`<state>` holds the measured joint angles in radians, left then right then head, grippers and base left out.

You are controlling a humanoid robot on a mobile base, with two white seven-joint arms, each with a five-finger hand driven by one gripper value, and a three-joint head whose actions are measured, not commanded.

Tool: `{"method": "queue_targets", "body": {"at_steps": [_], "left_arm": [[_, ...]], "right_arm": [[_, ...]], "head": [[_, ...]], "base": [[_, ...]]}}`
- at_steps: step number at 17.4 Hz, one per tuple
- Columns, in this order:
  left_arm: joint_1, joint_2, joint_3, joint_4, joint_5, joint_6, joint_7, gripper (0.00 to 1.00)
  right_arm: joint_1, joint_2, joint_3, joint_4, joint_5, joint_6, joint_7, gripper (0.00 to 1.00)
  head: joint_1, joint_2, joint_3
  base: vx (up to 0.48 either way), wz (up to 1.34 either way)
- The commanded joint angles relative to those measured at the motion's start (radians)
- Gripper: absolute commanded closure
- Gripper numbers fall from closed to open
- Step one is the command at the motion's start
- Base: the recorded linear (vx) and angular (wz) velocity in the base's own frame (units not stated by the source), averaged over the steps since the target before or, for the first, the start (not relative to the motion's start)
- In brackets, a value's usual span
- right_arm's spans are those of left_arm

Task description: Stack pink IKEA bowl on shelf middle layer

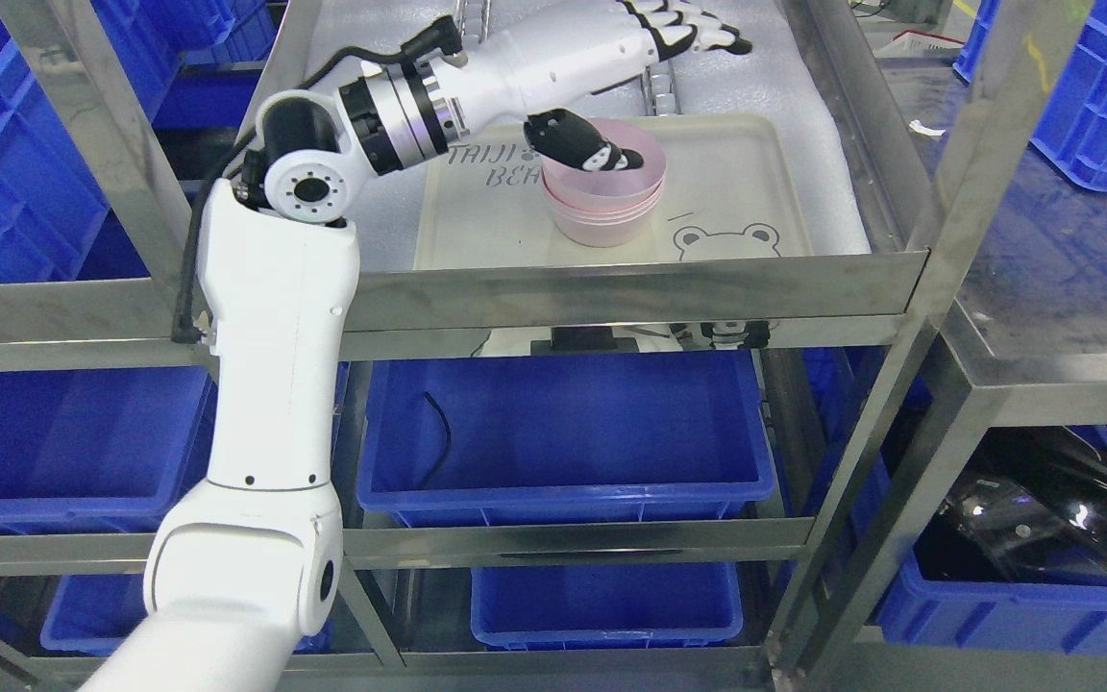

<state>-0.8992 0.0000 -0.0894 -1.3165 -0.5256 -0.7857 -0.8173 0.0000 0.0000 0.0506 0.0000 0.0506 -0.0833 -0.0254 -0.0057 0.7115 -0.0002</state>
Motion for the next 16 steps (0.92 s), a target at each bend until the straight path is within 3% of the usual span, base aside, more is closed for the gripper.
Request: {"method": "queue_targets", "body": {"at_steps": [1, 9, 14, 16], "left_arm": [[0.207, 0.017, -0.451, -0.098, 0.183, 0.000, 0.141, 0.07], [0.563, 0.017, -0.471, -0.176, 0.183, 0.000, 0.152, 0.07], [0.805, 0.017, -0.380, -0.173, 0.182, 0.000, 0.147, 0.07], [0.879, 0.017, -0.285, -0.097, 0.190, 0.000, 0.155, 0.07]], "right_arm": [[0.021, -0.017, 0.000, -0.017, 0.000, 0.000, -0.001, 0.00], [0.021, -0.017, 0.000, -0.017, 0.000, 0.000, -0.001, 0.00], [0.021, -0.017, 0.000, -0.017, 0.000, 0.000, -0.001, 0.00], [0.021, -0.017, 0.000, -0.017, 0.000, 0.000, -0.001, 0.00]], "head": [[0.0000, 0.000, 0.000], [0.0000, 0.000, 0.000], [0.0000, 0.000, 0.000], [0.0000, 0.000, 0.000]], "base": [[0.000, 0.00], [0.000, 0.00], [0.000, 0.00], [0.000, 0.00]]}}
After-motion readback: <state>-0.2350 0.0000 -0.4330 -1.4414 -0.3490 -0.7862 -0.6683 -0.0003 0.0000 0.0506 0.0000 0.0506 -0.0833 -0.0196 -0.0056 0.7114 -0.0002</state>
